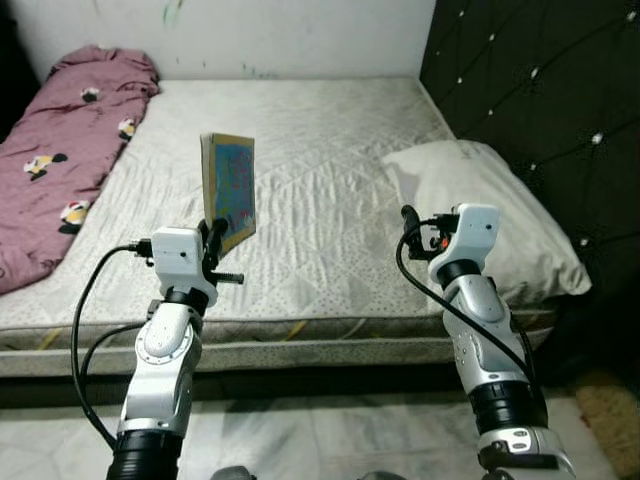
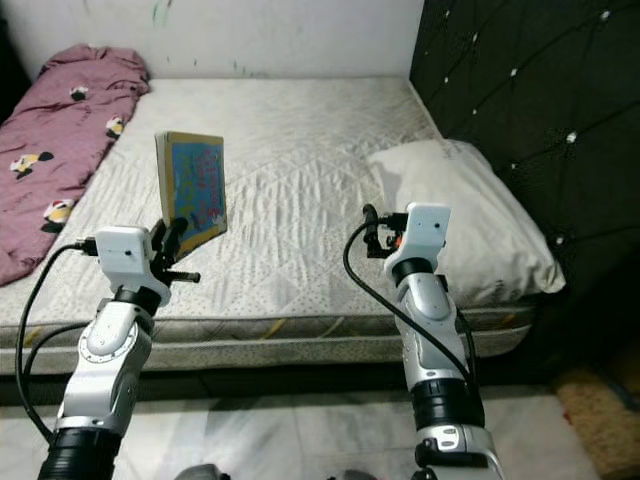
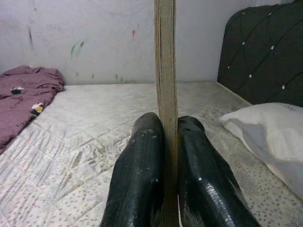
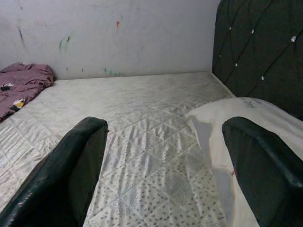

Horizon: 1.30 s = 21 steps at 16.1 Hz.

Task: Clean up the room

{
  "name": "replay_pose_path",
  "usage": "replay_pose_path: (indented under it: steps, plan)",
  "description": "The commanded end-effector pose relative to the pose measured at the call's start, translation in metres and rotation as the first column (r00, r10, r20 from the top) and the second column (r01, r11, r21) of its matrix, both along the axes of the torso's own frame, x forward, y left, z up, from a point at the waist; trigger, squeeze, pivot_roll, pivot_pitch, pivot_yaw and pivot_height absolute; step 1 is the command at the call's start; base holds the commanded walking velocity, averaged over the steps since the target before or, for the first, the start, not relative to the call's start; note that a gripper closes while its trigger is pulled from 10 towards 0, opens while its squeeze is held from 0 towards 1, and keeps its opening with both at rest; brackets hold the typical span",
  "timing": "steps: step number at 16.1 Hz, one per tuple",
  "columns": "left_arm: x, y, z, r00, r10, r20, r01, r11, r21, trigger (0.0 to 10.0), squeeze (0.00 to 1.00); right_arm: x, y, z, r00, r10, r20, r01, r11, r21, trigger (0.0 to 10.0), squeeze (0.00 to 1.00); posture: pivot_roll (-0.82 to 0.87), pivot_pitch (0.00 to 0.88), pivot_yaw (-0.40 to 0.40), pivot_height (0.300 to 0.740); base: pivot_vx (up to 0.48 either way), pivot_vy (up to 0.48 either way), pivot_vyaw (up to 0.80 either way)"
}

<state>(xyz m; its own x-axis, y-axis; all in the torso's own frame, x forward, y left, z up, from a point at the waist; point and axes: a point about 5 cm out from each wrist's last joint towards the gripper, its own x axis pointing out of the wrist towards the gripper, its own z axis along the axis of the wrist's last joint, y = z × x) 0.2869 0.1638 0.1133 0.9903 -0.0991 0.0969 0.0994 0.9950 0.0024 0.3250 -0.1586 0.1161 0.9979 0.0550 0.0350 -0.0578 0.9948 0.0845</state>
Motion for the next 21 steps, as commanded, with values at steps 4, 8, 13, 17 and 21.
replay_pose_path:
  steps: [4,8,13,17,21]
  plan:
    - [0.002,0.004,0.014,0.998,0.007,0.069,-0.007,1.0,0.002,10.0,0.0,0.003,0.003,0.005,1.0,0.006,0.013,-0.006,1.0,0.001,10.0,0.0,-0.04,0.0,-0.006,0.74,0.336,0.0,0.0]
    - [0.0,0.006,0.013,0.998,0.011,0.064,-0.012,1.0,0.008,10.0,0.0,0.002,0.0,0.004,1.0,-0.007,0.013,0.007,1.0,0.0,10.0,0.0,-0.03,0.0,-0.005,0.74,0.342,0.0,0.0]
    - [0.003,0.008,0.011,0.998,0.045,0.044,-0.046,0.998,0.031,10.0,0.0,0.003,-0.001,0.005,1.0,-0.018,0.015,0.018,1.0,-0.003,10.0,0.0,-0.02,0.0,-0.015,0.74,0.127,0.0,0.0]
    - [0.001,0.011,0.011,0.997,0.077,0.027,-0.079,0.995,0.063,10.0,0.0,0.004,-0.002,0.005,1.0,-0.021,0.011,0.021,1.0,-0.005,10.0,0.0,0.0,0.0,-0.024,0.74,0.0,0.0,-0.33]
    - [-0.005,0.02,0.004,0.997,0.078,-0.013,-0.077,0.996,0.043,10.0,0.0,0.002,0.002,0.002,1.0,-0.013,0.003,0.013,1.0,-0.006,10.0,0.0,0.0,0.0,-0.015,0.74,0.0,0.0,-0.76]
